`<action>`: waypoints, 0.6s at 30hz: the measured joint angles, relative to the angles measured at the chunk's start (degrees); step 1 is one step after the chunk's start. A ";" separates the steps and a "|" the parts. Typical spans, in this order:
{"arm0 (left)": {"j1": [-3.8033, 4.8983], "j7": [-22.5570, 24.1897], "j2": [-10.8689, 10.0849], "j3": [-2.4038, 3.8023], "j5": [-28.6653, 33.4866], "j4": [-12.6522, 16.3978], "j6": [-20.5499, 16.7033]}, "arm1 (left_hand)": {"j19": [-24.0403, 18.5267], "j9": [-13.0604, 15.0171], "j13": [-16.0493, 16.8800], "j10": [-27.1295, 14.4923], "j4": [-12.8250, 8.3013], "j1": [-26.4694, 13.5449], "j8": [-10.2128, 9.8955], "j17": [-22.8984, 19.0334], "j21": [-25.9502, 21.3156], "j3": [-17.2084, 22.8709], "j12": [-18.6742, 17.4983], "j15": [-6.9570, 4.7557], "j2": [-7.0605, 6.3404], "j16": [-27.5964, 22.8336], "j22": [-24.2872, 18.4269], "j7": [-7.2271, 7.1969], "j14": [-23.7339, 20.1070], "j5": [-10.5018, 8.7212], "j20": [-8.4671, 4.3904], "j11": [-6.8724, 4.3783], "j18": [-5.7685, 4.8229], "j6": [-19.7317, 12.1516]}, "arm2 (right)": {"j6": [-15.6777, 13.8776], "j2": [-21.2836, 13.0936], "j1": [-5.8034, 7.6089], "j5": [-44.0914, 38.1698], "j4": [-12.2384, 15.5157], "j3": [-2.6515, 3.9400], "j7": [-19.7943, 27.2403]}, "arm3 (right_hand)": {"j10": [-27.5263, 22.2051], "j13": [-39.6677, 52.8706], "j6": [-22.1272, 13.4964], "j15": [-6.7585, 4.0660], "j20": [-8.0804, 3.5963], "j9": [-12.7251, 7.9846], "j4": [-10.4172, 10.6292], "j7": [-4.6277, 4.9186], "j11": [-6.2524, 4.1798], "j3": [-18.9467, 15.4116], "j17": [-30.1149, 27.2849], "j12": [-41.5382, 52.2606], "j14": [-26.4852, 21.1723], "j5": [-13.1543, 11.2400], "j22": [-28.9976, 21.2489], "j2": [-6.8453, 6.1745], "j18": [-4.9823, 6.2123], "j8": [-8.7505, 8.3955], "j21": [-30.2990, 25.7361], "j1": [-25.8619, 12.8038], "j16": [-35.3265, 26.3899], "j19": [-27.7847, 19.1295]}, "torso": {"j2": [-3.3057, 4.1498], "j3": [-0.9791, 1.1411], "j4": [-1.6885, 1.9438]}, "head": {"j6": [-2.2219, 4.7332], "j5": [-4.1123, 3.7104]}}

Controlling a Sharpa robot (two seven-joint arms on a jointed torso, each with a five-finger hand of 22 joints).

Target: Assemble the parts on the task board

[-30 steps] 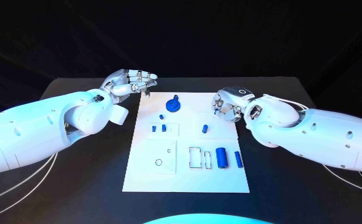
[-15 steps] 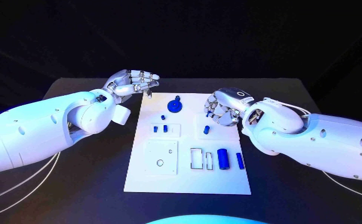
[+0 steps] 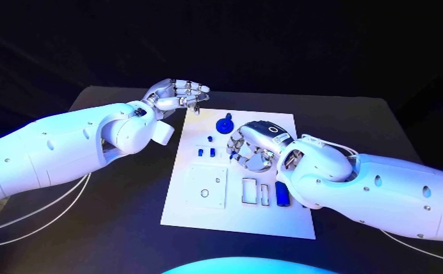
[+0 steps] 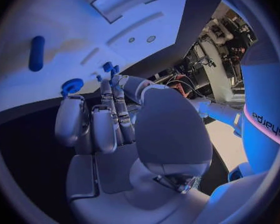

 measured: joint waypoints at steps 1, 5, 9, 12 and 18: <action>-0.01 0.01 0.04 0.00 0.01 0.00 -0.06 | 0.00 0.00 0.00 0.00 0.00 0.00 0.00 0.00 0.00 0.00 0.00 0.00 0.00 0.00 0.00 0.01 0.00 0.00 0.00 0.00 0.00 -0.01 | 0.00 0.41 -0.25 -0.03 -0.16 -0.04 0.07 | 0.00 0.00 0.00 0.00 0.00 0.00 0.00 0.00 0.00 0.00 -0.04 0.04 0.00 0.00 0.00 0.00 0.00 0.00 0.00 0.00 0.00 0.00 | 0.01 0.00 0.01 | -0.13 0.21; -0.01 0.06 0.20 0.00 0.04 0.06 -0.35 | 0.00 0.00 0.00 0.00 0.00 0.00 0.00 0.00 0.00 0.00 0.00 0.00 0.00 0.00 0.00 0.21 0.00 0.00 0.00 0.00 0.00 -0.21 | 0.06 1.93 -1.26 -0.13 -1.08 -0.22 0.27 | 0.00 0.00 0.00 0.00 0.00 0.00 0.00 0.00 0.00 0.00 -0.04 0.19 0.00 -0.04 0.00 0.00 0.00 0.00 0.00 0.00 0.00 0.00 | 0.04 -0.03 0.04 | -0.44 1.07; -0.01 0.11 0.38 0.00 0.07 0.14 -0.67 | 0.00 -0.05 0.00 0.00 0.00 0.00 0.00 0.00 0.00 0.00 0.00 0.00 0.00 0.00 0.00 0.21 0.00 0.00 0.00 0.00 0.00 -0.21 | 0.20 3.08 -2.12 -0.22 -1.98 -0.41 0.43 | 0.00 0.00 0.00 0.00 0.00 0.00 0.00 0.00 0.00 0.00 -0.06 0.19 0.00 -0.05 0.00 0.00 0.00 0.00 0.00 0.00 0.00 0.00 | 0.05 -0.03 0.04 | -0.79 1.69; -0.01 0.14 0.49 0.00 0.09 0.18 -0.84 | 0.00 -0.05 0.01 0.00 0.00 0.00 0.00 0.00 0.00 0.00 0.00 0.00 0.00 0.00 0.00 0.21 0.00 0.00 0.00 0.00 0.00 -0.21 | 0.30 3.59 -2.58 -0.28 -2.41 -0.48 0.47 | 0.00 0.00 0.00 0.01 0.00 0.00 -0.01 0.00 0.00 0.00 -0.15 0.19 0.00 -0.05 0.03 0.00 0.00 -0.01 0.00 0.00 0.00 0.00 | 0.07 -0.01 0.01 | -1.09 2.09; -0.01 0.19 0.66 -0.01 0.14 0.19 -1.06 | 0.00 -0.05 0.01 -0.12 -0.10 0.00 0.00 -0.02 0.00 -0.10 0.00 0.13 0.00 0.00 0.00 0.21 -0.13 0.00 0.00 0.12 0.00 -0.21 | 0.55 4.40 -3.32 -0.48 -2.82 -0.58 0.51 | 0.00 0.00 -0.01 0.01 0.00 -0.01 -0.09 0.00 0.00 0.08 -0.15 0.18 0.01 -0.16 0.04 0.00 0.00 -0.01 -0.13 0.00 0.00 0.00 | 0.09 0.09 -0.07 | -1.48 2.67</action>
